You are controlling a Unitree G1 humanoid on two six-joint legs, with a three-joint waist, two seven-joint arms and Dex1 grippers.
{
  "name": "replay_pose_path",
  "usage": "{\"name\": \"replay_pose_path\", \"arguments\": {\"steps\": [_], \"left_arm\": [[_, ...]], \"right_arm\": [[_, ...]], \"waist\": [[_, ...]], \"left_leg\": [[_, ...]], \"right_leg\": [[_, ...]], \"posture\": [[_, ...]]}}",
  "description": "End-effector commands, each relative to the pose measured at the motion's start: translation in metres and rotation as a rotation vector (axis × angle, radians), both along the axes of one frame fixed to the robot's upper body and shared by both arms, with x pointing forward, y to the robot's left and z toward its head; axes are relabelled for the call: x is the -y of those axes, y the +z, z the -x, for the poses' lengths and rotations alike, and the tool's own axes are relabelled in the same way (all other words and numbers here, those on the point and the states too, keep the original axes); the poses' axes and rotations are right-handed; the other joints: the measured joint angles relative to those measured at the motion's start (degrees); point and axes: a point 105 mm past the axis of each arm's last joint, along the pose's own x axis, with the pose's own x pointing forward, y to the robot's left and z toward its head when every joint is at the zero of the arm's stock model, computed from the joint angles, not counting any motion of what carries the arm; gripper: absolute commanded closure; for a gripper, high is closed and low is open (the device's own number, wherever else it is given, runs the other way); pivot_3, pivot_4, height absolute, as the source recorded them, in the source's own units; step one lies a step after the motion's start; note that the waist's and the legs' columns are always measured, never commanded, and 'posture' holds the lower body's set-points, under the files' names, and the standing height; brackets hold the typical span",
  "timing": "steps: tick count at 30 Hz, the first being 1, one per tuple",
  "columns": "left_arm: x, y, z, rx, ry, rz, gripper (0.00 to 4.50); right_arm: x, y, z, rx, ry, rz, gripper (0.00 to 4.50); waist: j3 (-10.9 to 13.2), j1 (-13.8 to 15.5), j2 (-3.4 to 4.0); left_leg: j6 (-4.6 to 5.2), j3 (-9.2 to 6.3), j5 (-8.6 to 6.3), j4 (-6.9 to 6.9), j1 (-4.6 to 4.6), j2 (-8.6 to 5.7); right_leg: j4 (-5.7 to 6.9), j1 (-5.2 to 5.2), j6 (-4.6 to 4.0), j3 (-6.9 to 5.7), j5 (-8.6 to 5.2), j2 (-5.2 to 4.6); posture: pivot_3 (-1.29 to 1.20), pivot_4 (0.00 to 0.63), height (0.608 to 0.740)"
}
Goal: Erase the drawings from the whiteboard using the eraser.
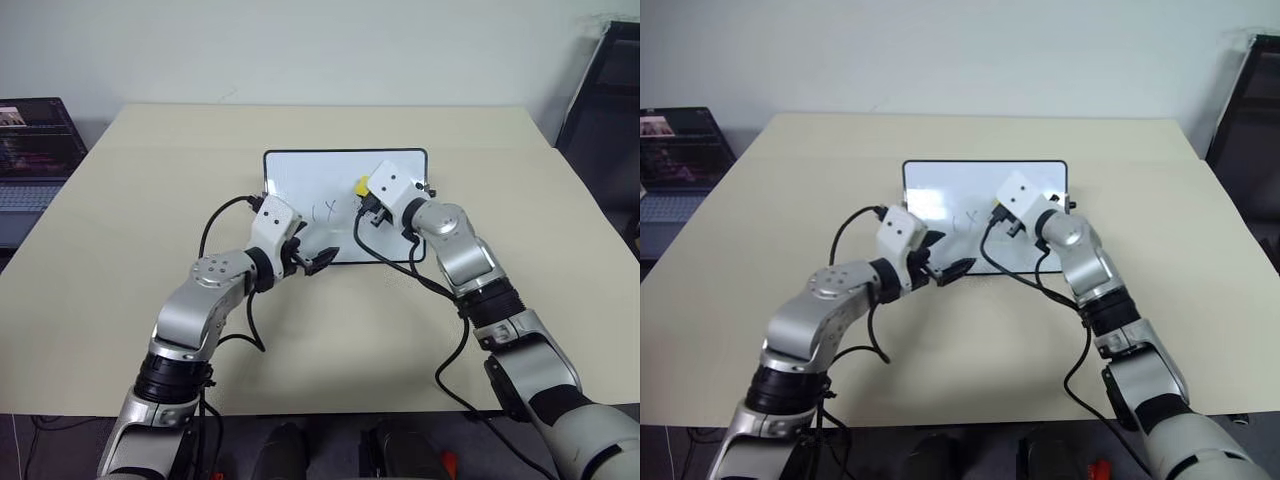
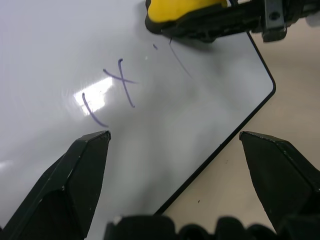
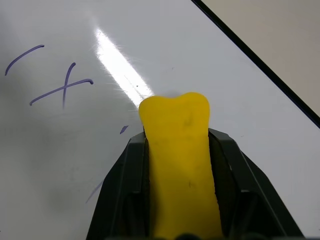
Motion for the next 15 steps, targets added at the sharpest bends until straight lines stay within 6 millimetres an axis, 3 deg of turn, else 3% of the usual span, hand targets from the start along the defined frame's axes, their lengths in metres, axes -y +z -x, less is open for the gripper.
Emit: {"name": "replay_pose_path", "arguments": {"steps": [1,5,8,15], "left_arm": [[0.002,0.009,0.000,0.046,-0.015,0.002,0.00],[0.002,0.009,0.000,0.045,-0.017,0.003,0.00],[0.003,0.008,0.000,0.044,-0.019,0.004,0.00],[0.005,0.008,0.001,0.040,-0.026,0.006,0.00]], "right_arm": [[0.003,-0.011,0.004,-0.049,0.010,0.029,3.25],[0.005,-0.029,0.015,-0.146,0.052,0.069,3.25],[0.004,-0.030,0.020,-0.160,0.065,0.073,3.25],[0.005,0.007,0.003,0.043,-0.018,0.030,3.25]], "waist": [[0.0,0.0,0.00],[0.0,0.0,0.00],[0.0,0.0,0.00],[0.0,-0.2,0.00]], "left_leg": [[0.00,0.01,0.00,0.00,0.01,0.00],[0.00,-0.02,0.00,0.02,0.03,0.00],[0.00,-0.02,0.00,0.03,0.07,-0.01],[0.00,-0.02,0.01,0.04,0.08,-0.01]], "right_leg": [[0.00,0.00,0.00,0.01,0.00,0.00],[0.02,0.05,0.00,-0.02,0.00,0.00],[0.03,0.07,0.00,-0.01,0.00,0.00],[0.09,0.06,0.00,0.00,0.00,0.01]], "posture": [[0.00,0.150,0.740],[0.00,0.150,0.740],[0.00,0.150,0.740],[0.00,0.150,0.740]]}}
